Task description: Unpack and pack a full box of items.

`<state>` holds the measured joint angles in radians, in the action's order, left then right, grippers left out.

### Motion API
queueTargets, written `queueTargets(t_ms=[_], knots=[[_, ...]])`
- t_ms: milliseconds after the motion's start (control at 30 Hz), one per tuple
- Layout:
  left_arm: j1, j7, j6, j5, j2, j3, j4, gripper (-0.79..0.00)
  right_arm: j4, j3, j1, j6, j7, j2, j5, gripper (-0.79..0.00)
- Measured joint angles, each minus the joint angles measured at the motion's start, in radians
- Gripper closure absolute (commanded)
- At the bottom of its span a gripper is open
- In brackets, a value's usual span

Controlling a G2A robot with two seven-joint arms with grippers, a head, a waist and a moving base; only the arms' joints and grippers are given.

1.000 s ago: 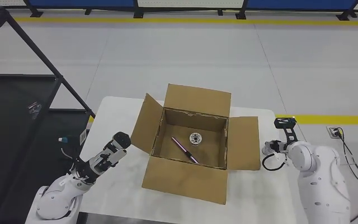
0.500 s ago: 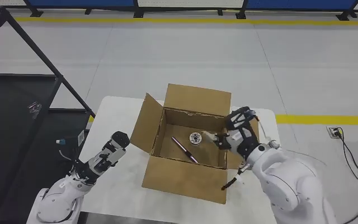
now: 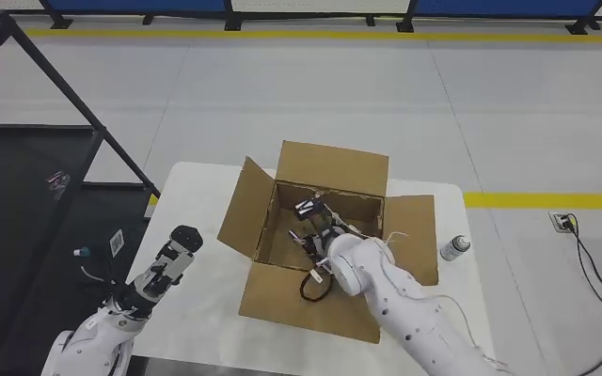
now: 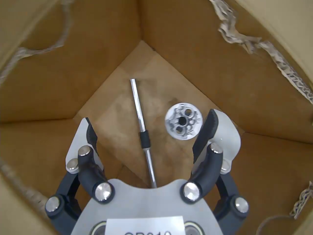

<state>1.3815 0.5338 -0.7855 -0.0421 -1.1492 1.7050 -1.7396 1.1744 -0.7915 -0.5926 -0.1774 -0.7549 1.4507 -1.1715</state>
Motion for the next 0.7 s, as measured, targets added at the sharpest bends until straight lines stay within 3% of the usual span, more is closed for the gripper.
queueTargets(t_ms=[133,200,333,433,467,700], knots=[[0.000,0.000,0.000,0.000,0.000,0.000,0.000,-0.785,-0.148,0.005,0.052,-0.032,0.054,0.027,0.054,-0.785],[0.000,0.000,0.000,0.000,0.000,0.000,0.000,-0.785,-0.202,0.008,0.068,-0.033,0.057,0.039,0.074,-0.388],[0.000,0.000,0.000,0.000,0.000,0.000,0.000,-0.785,-0.264,0.016,0.089,-0.015,0.035,0.058,0.115,-0.299],[0.000,0.000,0.000,0.000,0.000,0.000,0.000,-0.785,-0.289,0.023,0.097,-0.015,0.025,0.068,0.121,-0.031],[0.000,0.000,0.000,0.000,0.000,0.000,0.000,-0.785,-0.295,0.024,0.099,-0.016,0.023,0.071,0.121,0.000],[0.000,0.000,0.000,0.000,0.000,0.000,0.000,-0.785,-0.228,-0.001,0.097,-0.005,0.007,0.075,0.128,0.000]])
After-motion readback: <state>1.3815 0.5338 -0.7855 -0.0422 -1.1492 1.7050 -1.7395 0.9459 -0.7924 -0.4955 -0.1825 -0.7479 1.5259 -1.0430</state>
